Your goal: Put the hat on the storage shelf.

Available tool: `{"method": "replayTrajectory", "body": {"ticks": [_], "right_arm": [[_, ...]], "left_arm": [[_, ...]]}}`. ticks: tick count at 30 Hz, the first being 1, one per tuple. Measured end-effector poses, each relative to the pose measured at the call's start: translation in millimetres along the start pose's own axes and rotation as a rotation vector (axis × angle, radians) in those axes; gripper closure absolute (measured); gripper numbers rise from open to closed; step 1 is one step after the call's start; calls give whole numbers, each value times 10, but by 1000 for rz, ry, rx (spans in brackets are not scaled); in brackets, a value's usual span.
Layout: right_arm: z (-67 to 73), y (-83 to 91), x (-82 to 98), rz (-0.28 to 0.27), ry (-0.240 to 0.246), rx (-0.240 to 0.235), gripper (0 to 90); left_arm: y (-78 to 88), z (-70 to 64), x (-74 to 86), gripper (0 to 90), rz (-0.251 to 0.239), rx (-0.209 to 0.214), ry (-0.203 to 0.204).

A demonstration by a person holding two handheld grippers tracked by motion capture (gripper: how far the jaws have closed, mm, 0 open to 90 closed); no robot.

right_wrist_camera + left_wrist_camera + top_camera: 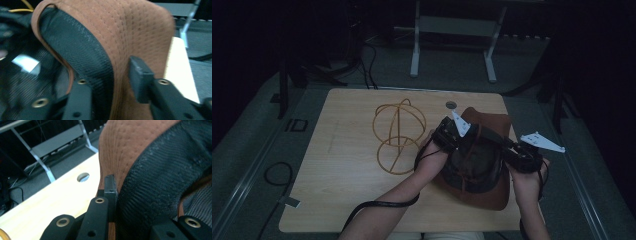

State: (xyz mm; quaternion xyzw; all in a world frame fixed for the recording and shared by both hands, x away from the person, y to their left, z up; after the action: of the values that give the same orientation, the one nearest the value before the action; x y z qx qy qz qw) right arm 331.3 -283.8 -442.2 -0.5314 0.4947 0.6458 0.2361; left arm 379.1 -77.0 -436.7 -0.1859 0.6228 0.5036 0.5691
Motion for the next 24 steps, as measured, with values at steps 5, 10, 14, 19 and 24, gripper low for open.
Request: {"method": "replayTrajectory", "body": {"ticks": [5, 10, 14, 19, 24], "right_arm": [[67, 194, 45, -31, 14, -69, 484], [18, 458, 45, -81, 39, -77, 426], [-178, 601, 39, -86, 49, -17, 442], [-449, 632, 92, -59, 39, 38, 454], [-582, 587, 145, -48, 29, 46, 461]], "left_arm": [[55, 37, -46, 866, -37, -10, 5], [114, 69, -17, 866, -80, 3, 12], [195, 75, 15, 866, -108, 40, 20], [348, 95, 89, 865, -153, 109, 18], [540, 152, 180, 865, -227, 211, -8]]}}
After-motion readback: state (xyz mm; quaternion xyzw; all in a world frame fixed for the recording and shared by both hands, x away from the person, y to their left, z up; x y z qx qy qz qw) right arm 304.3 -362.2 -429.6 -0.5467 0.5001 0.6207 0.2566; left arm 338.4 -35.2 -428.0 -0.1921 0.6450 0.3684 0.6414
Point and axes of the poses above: each handheld gripper's, and its own axes: y roughly backward along the jaws, x roughly out of its underside, z roughly to its left, the point moved 3 cm from there along -y, roughly forward along the jaws, and after that the axes turned 7 degrees about y, right-handed, at the moved point
